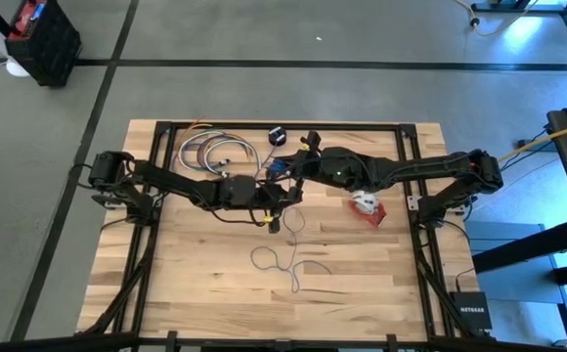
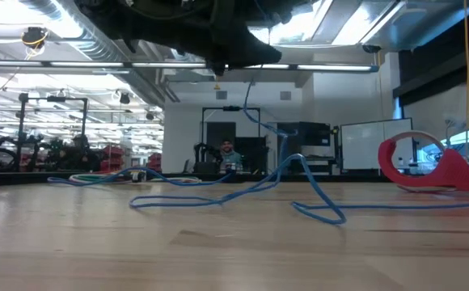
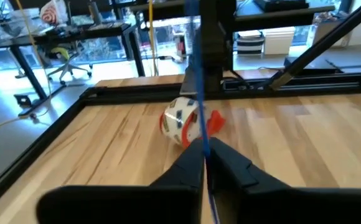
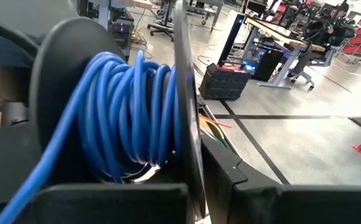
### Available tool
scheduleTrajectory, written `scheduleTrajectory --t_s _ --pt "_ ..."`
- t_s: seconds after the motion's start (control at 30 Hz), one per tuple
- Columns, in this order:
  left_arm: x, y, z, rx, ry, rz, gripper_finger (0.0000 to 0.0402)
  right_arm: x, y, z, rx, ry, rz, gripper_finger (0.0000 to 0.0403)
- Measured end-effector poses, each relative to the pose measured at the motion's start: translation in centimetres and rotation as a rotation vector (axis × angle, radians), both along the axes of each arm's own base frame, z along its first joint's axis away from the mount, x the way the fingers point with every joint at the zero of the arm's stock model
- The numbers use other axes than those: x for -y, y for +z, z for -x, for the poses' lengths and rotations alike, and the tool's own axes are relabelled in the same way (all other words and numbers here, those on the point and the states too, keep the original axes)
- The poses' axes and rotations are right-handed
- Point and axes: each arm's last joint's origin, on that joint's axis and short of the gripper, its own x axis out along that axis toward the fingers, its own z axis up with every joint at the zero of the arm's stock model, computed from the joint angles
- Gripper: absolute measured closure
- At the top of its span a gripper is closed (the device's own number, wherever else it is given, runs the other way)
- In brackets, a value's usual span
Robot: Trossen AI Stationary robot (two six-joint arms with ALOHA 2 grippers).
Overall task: Coil cords
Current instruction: Coil the blue wire onto the spool
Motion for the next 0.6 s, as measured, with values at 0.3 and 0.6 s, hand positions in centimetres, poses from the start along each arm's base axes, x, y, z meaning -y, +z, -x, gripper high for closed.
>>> scheduleTrajectory --t_s 0.3,0.6 --pt "-0.6 -0.9 0.2 -0.096 0.031 -0.006 0.0399 0.0 1.6 1.7 0.009 -0.001 -0.004 0.0384" --pt "-1.7 -1.6 0.5 -0.175 0.076 -0.006 0.0401 -0.1 2.1 3.6 -0.065 -0.008 -0.032 0.0384"
